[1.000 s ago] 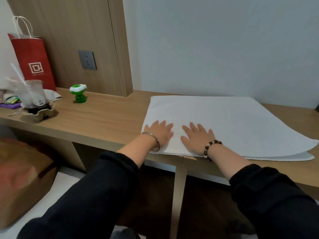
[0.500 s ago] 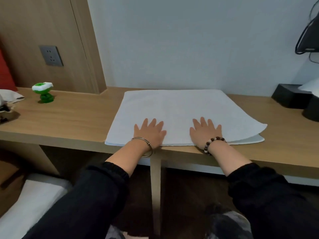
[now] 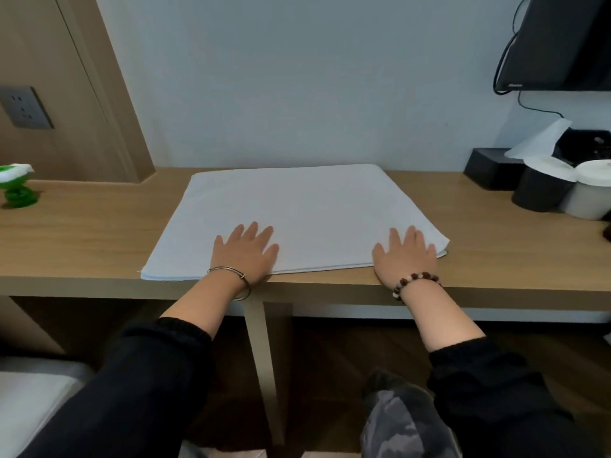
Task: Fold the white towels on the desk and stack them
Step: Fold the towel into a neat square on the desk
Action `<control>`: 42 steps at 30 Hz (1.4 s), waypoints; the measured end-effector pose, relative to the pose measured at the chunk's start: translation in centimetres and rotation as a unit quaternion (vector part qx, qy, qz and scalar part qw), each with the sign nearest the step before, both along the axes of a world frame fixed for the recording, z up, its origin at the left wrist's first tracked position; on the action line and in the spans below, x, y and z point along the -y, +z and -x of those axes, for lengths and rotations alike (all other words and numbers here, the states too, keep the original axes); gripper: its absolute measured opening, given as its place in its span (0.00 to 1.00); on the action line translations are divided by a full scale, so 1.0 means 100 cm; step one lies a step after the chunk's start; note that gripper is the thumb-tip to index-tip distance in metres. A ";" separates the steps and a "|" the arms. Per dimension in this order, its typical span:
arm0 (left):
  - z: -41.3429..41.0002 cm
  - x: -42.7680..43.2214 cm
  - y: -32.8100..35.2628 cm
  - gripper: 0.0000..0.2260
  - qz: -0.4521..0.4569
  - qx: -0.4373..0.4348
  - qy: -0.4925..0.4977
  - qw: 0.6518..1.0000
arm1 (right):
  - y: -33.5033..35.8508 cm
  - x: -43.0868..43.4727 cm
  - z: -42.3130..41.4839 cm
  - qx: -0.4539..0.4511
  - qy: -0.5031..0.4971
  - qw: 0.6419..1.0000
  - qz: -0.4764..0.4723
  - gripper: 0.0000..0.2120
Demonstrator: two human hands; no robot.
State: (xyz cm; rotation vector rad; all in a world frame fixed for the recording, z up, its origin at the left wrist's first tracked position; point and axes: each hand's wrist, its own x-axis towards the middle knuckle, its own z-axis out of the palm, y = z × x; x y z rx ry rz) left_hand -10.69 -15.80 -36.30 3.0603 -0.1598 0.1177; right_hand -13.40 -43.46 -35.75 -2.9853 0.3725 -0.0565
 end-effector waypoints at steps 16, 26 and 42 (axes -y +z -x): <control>0.018 0.046 0.019 0.12 0.112 0.095 -0.251 0.957 | 0.004 0.007 0.010 0.071 0.242 0.950 -0.187 0.17; 0.028 0.049 0.006 0.08 0.088 0.206 -0.266 0.938 | 0.017 -0.002 0.013 0.140 0.229 0.960 -0.080 0.09; 0.046 0.057 0.041 0.14 -0.161 0.230 -0.339 0.898 | -0.004 -0.015 0.018 0.205 0.201 0.949 -0.130 0.08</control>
